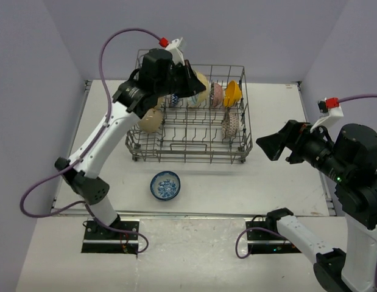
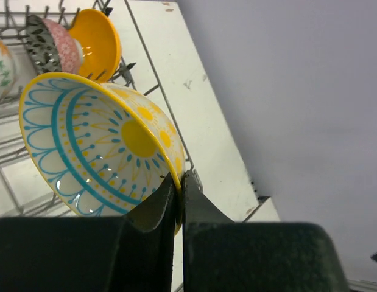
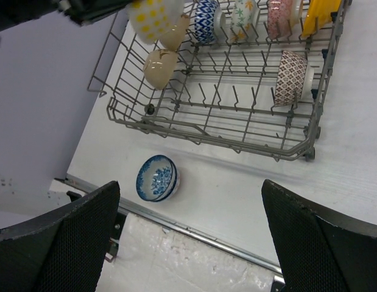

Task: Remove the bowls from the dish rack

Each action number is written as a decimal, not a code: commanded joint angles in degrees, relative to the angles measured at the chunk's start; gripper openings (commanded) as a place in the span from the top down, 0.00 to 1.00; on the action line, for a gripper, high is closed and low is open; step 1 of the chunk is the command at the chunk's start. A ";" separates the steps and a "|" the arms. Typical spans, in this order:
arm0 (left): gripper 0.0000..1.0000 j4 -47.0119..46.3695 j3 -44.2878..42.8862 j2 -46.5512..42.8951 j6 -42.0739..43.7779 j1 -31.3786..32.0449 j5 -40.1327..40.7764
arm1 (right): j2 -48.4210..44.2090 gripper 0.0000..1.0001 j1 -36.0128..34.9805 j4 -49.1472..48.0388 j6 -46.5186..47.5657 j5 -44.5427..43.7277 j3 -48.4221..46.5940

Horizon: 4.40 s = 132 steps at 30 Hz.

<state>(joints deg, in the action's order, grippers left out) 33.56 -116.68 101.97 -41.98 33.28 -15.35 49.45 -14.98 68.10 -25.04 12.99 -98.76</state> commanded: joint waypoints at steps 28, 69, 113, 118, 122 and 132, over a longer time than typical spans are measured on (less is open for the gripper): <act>1.00 37.99 23.37 -14.98 -3.03 40.02 42.42 | 4.34 0.01 0.04 -5.17 -0.36 -0.85 3.58; 0.00 28.13 6.83 8.61 2.96 47.05 41.81 | 9.59 0.01 6.97 -1.03 0.77 -17.31 4.72; 0.00 33.85 2.25 -19.09 14.82 12.78 28.01 | 71.48 0.56 -19.03 -3.94 8.43 -62.93 -16.02; 0.00 32.18 5.49 -19.79 14.73 12.86 25.20 | 73.07 0.56 -20.87 -2.53 4.30 -61.33 -20.67; 0.00 30.51 8.39 -21.11 14.12 12.87 24.14 | 75.44 0.56 -21.32 0.18 0.97 -61.94 -24.10; 0.00 26.12 8.32 -20.77 10.95 11.72 21.78 | 75.70 0.55 -21.76 0.90 -0.19 -62.21 -23.41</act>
<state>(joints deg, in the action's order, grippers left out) 63.57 -106.39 81.67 -29.98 45.43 9.37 125.12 -36.75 68.55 -23.97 -48.18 -122.50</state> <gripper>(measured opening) 0.997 0.446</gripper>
